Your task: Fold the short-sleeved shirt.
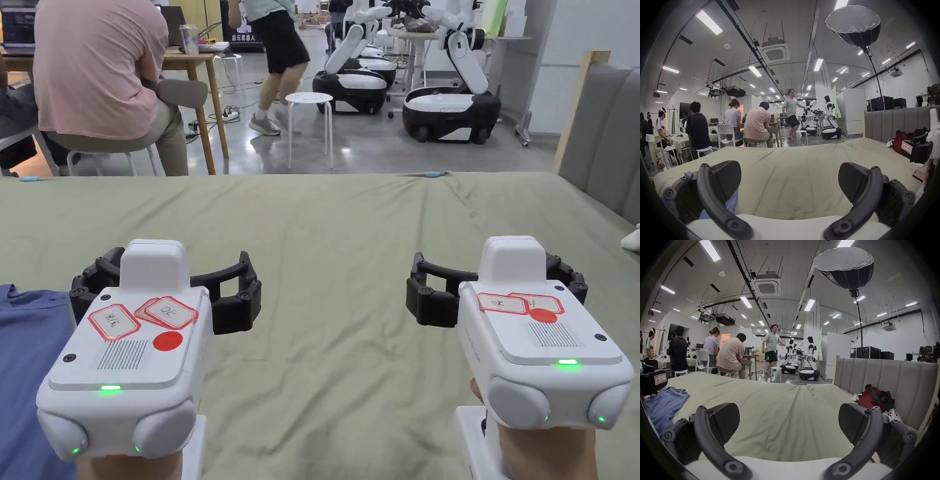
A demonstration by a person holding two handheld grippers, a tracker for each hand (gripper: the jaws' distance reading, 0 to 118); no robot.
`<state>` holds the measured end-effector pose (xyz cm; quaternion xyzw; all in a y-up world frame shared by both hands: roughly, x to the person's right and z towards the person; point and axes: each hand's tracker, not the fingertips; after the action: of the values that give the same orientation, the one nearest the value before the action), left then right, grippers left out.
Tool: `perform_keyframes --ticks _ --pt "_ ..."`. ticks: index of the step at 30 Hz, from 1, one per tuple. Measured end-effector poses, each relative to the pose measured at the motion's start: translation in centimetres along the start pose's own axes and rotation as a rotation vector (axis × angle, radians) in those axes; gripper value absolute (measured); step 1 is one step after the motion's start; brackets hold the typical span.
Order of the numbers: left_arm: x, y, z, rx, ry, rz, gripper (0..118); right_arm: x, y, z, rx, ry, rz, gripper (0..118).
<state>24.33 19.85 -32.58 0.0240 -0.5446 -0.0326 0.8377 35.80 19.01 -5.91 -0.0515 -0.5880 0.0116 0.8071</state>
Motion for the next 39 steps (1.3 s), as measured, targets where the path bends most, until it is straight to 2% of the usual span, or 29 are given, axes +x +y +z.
perform_keyframes --ticks 10,12,13,14,15,16,17,20,22,31,34,37,39 --pt "0.1 0.1 0.0 -0.006 -0.007 0.002 118 0.3 0.1 0.0 -0.023 0.003 -0.018 118" --pt "0.1 0.1 -0.1 -0.019 -0.015 0.013 118 0.1 0.1 0.0 -0.047 -0.013 0.004 111" --pt "0.0 0.1 0.0 -0.022 -0.024 0.029 114 0.1 0.2 0.0 -0.04 -0.018 0.004 97" --pt "-0.2 0.2 0.1 -0.019 -0.045 0.055 104 0.1 0.3 0.1 -0.038 -0.024 0.003 78" --pt "-0.3 0.3 0.2 -0.014 -0.09 0.077 84 0.1 0.5 0.2 -0.037 -0.053 0.002 52" --pt "-0.4 0.4 0.2 -0.019 -0.116 0.089 43 0.2 0.6 0.3 -0.036 -0.093 0.011 13" --pt "-0.4 0.4 0.0 -0.024 -0.103 0.079 0 0.2 0.6 0.3 -0.032 -0.098 0.01 2" --pt "-0.1 0.2 0.1 -0.025 -0.071 0.034 0 0.9 0.9 0.3 -0.055 -0.067 -0.043 1" --pt "0.0 0.1 0.1 -0.026 -0.072 0.033 0 0.7 0.6 0.5 -0.036 -0.118 -0.021 1" --pt "-1.0 0.1 0.4 -0.042 -0.03 0.032 0 -0.2 0.5 0.6 -0.076 -0.051 -0.047 0" --pt "-3.2 0.8 2.1 -0.05 0.039 -0.003 0 -3.2 1.0 0.7 -0.072 0.005 -0.025 0" --pt "-7.3 1.3 5.6 -0.012 0.141 -0.026 0 -8.9 1.5 1.6 -0.035 0.14 0.037 0" --pt "-10.8 1.1 8.2 -0.058 0.257 -0.074 0 -13.5 1.4 2.7 -0.045 0.256 0.066 0"
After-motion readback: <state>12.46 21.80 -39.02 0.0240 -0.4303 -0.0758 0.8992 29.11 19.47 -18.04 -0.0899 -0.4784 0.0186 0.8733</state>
